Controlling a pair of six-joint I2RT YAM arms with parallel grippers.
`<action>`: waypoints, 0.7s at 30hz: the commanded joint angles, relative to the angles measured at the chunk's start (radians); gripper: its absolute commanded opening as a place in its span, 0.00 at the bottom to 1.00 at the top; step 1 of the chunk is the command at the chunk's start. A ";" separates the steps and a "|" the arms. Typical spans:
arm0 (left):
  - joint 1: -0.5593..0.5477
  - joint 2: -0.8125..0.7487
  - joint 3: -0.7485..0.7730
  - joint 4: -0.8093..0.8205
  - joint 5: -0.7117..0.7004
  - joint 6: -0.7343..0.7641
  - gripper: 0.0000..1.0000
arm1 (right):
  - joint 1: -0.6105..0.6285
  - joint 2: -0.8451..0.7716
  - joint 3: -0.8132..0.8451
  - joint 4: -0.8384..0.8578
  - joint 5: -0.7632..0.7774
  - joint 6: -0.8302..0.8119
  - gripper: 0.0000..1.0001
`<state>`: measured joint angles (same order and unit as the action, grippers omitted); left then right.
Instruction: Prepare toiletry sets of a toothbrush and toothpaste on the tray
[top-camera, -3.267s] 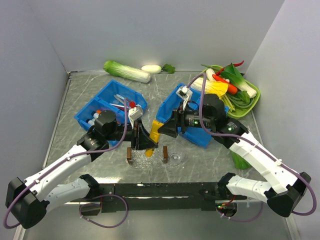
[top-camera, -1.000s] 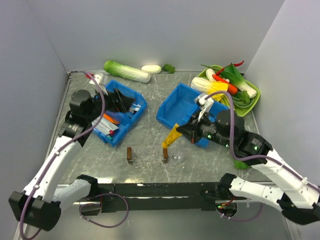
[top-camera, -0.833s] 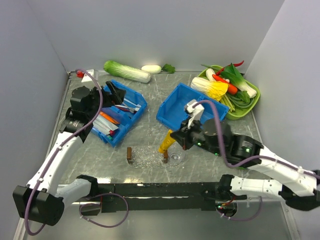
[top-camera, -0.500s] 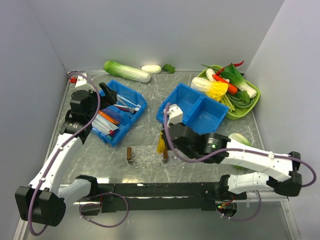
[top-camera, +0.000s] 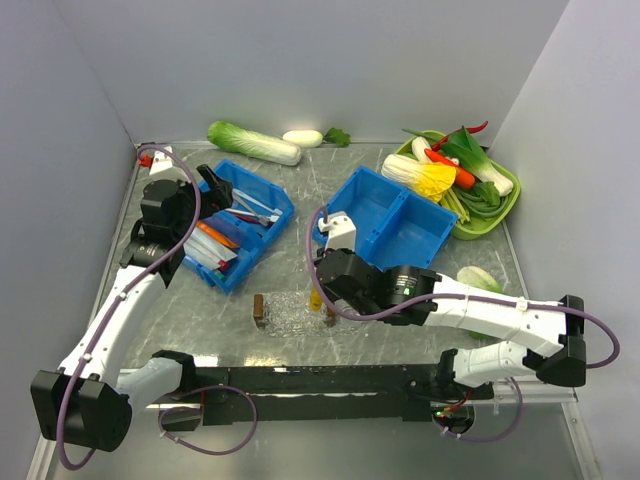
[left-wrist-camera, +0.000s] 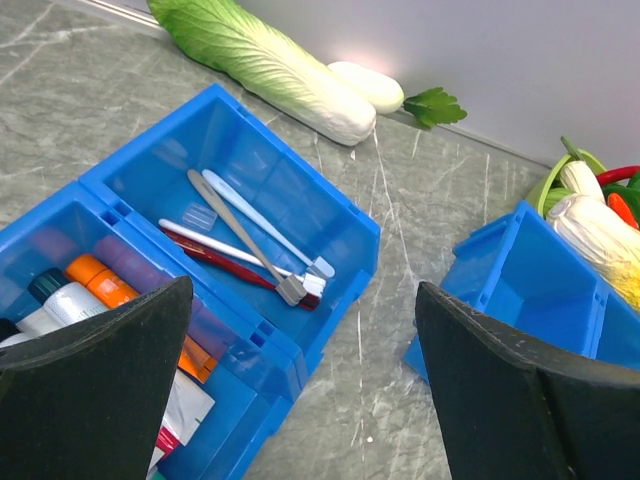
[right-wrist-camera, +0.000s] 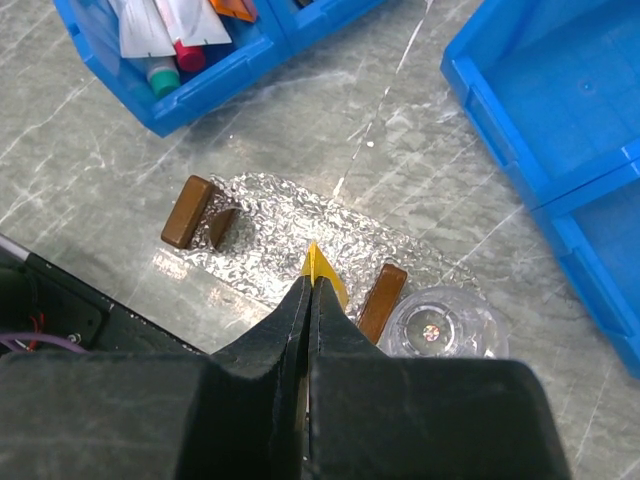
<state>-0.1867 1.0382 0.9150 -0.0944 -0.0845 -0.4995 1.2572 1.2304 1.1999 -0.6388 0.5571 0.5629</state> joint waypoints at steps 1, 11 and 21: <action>0.001 0.003 0.012 0.030 0.011 -0.017 0.96 | 0.011 0.007 0.052 0.004 0.044 0.035 0.00; 0.001 0.014 0.012 0.030 0.017 -0.022 0.96 | 0.025 0.032 0.038 0.007 0.076 0.058 0.00; 0.001 0.014 0.010 0.033 0.029 -0.019 0.96 | 0.036 0.069 0.047 -0.001 0.104 0.072 0.00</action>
<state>-0.1867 1.0527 0.9150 -0.0940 -0.0742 -0.5133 1.2819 1.2861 1.1999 -0.6544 0.6136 0.6140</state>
